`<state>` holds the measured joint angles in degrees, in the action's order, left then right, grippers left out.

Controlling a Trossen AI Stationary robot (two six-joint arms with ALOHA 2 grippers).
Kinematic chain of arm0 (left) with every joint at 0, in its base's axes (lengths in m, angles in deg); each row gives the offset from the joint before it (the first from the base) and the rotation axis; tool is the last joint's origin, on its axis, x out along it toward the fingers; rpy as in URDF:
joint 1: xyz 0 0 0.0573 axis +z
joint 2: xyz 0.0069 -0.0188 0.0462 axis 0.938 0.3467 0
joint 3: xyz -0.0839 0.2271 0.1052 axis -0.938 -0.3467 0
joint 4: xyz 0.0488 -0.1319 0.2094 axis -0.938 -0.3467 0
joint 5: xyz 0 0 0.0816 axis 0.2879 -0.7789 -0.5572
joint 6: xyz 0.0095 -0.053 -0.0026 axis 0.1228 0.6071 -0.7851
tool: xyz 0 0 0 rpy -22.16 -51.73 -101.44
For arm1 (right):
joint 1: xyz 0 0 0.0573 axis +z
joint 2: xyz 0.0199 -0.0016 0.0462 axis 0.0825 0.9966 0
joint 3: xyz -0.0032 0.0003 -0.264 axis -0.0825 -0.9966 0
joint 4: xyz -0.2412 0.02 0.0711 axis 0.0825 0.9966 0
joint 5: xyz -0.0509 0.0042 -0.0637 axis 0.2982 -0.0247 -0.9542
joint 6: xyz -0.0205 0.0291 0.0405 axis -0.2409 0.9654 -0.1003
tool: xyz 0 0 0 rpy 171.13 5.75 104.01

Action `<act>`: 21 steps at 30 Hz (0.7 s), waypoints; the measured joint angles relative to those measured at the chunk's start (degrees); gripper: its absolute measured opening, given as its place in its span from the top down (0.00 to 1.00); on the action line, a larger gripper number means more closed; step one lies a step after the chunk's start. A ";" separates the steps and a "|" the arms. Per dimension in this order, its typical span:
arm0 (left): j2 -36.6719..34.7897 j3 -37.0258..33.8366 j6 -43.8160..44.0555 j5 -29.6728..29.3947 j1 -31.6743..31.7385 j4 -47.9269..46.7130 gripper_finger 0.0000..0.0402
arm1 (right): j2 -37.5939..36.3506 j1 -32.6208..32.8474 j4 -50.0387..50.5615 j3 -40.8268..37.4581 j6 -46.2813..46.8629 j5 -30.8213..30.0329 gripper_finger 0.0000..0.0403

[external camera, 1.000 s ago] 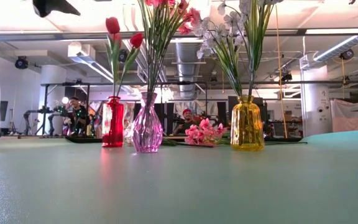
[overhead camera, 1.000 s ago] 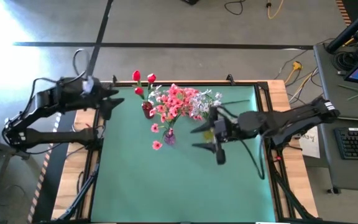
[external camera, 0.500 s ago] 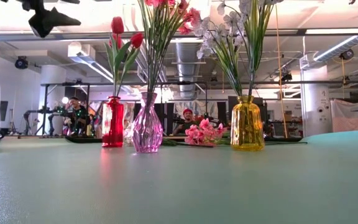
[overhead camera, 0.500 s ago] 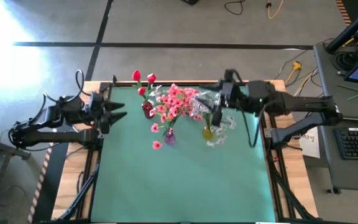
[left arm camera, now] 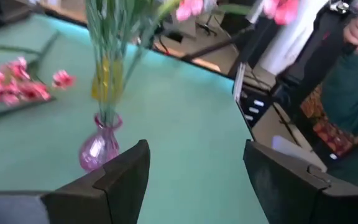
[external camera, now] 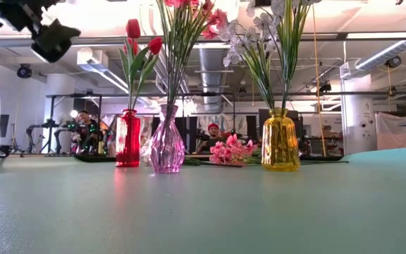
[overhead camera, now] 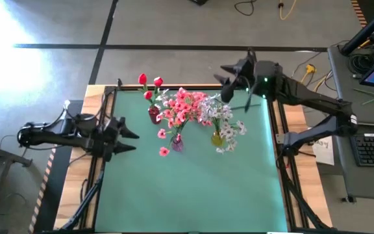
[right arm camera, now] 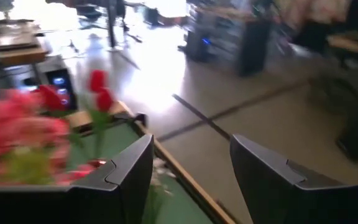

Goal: Sort flowers into vase by color
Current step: Put the pink flower into the purple vase

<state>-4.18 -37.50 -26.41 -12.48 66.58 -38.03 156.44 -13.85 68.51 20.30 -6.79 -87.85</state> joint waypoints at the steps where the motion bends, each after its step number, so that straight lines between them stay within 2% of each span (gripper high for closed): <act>1: -0.07 -0.92 0.30 0.00 -0.55 0.77 0.38 | 0.00 -1.47 0.73 -0.16 1.17 0.01 0.49; 5: -0.49 -3.67 0.53 0.00 -2.23 3.80 0.38 | 0.40 -7.35 4.31 -1.64 5.39 0.87 0.49; 16: -0.95 -5.69 2.90 -0.09 -2.71 4.41 0.38 | 7.15 -26.30 7.80 -5.56 13.24 16.71 0.49; 21: -0.80 -5.71 4.62 -1.92 -2.69 3.98 0.38 | 11.12 -32.73 11.91 -5.56 14.30 23.66 0.49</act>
<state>-4.99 -43.21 -21.79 -14.40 63.89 -34.05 167.56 -46.58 80.42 14.74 7.52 -64.19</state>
